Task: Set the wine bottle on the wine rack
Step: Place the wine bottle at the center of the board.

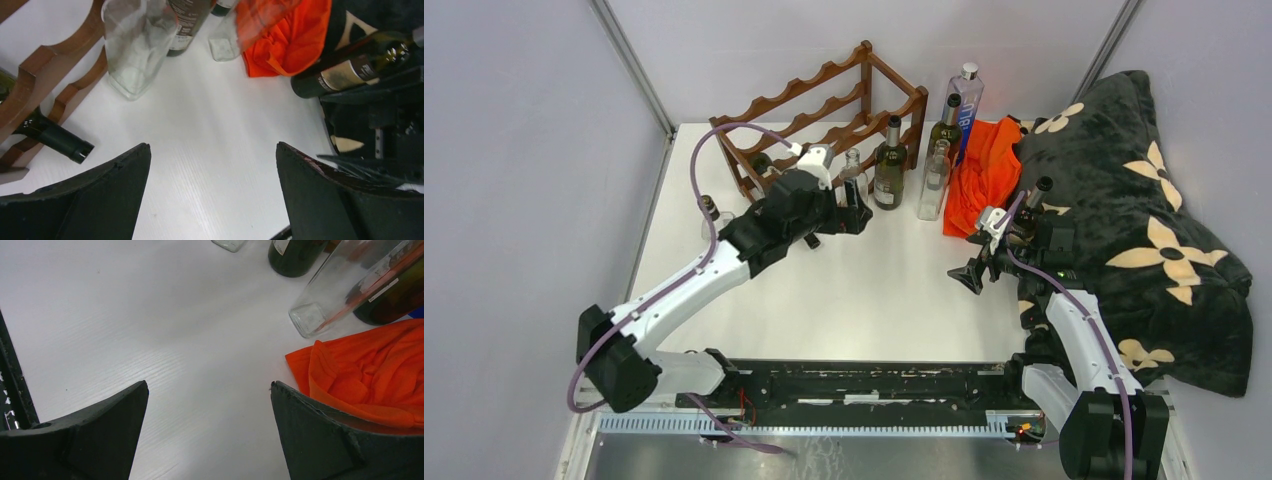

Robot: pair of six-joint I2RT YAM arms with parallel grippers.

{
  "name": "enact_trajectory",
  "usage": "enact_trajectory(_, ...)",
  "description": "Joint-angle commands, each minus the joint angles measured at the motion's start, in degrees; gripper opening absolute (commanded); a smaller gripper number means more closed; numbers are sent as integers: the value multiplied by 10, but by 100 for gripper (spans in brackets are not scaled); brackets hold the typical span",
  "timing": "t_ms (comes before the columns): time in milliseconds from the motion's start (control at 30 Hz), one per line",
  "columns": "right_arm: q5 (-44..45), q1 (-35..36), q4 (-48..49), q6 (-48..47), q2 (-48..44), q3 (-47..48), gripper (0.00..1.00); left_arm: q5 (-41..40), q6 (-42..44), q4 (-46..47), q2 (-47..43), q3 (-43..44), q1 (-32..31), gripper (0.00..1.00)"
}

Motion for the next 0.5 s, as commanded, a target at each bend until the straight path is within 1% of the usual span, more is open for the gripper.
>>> enact_trajectory(0,3,-3,11,-9,-5,-1,98,-77,25,37,56,57,-3,97)
enact_trajectory(67,3,-3,12,-9,-4,-1,98,-102,33,37,88,74,-3,95)
enact_trajectory(333,2,-3,11,-9,-3,-1,98,-198,97,51,174,148,-3,94)
enact_trajectory(467,4,-3,12,-10,-5,-1,98,-242,90,32,222,204,-3,92)
